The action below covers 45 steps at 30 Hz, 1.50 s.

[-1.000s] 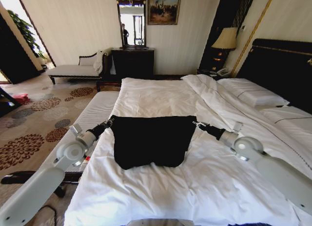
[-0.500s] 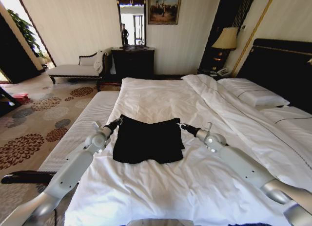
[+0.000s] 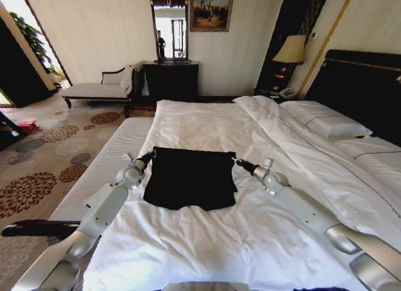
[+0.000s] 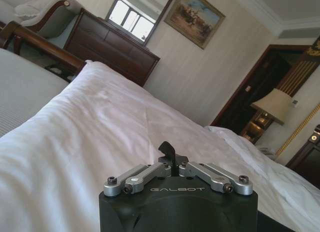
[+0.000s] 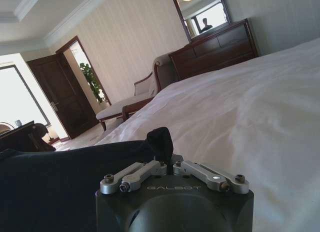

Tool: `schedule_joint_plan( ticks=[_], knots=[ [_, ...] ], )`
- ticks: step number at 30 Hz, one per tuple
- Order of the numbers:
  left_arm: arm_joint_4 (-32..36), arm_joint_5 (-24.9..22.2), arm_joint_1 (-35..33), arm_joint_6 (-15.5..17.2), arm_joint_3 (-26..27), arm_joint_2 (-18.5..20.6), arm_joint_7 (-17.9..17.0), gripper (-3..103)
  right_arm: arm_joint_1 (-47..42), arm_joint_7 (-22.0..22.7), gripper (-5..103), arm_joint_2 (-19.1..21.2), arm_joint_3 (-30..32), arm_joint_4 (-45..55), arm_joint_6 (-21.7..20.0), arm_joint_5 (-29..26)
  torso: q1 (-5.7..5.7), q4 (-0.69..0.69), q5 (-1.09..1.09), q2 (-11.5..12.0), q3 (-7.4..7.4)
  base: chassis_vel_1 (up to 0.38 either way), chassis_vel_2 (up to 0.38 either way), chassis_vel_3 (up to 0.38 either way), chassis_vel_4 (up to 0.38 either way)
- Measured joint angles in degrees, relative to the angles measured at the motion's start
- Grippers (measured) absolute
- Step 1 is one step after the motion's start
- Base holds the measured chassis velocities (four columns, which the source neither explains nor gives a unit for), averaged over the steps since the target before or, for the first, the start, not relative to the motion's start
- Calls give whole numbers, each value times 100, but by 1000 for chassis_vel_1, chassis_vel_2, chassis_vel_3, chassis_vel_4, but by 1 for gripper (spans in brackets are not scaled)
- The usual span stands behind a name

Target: Fold the clothes on the bed.

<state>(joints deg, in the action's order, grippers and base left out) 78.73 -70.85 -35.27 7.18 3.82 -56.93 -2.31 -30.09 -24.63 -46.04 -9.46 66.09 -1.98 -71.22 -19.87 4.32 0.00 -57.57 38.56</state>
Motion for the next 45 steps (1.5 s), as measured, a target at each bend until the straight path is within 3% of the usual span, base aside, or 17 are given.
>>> schedule_joint_plan(
  ticks=[9, 14, 22, 28, 43, 45],
  knots=[
    [1105, 476, -1116, -328, 223, 451, 147, 2, -1184, -163, 1, 111, 904, 1014, 517, 1073, 2, -3, -2, -2, -2, 0, 0, 0, 0],
    [1726, 608, -2150, -646, 670, 642, 173, 2, -2379, -542, 1, 143, 1653, 1346, 1041, 1898, 2, 2, 0, -2, -2, 0, 0, 0, 0],
    [1968, 842, -2837, -937, 869, 713, 282, 2, -2865, -655, 1, 93, 1913, 1403, 1364, 2206, 3, -3, -1, -2, -2, 0, 0, 0, 0],
    [2111, 979, -3047, -1049, 913, 695, 281, 2, -3069, -650, 1, 58, 1988, 1437, 1530, 2413, 1, 2, 1, -1, -1, 0, 0, 0, 0],
    [2359, 1309, -3993, -1278, 1262, 672, 343, 2, -3618, -828, -1, -39, 2170, 1470, 1977, 2854, 0, -1, 0, -1, -1, 0, 0, 0, 0],
    [2421, 1356, -4119, -1258, 1273, 646, 331, 2, -3740, -864, 7, -59, 2187, 1475, 2024, 2912, 1, -1, -1, -1, -1, 0, 0, 0, 0]
  ],
)
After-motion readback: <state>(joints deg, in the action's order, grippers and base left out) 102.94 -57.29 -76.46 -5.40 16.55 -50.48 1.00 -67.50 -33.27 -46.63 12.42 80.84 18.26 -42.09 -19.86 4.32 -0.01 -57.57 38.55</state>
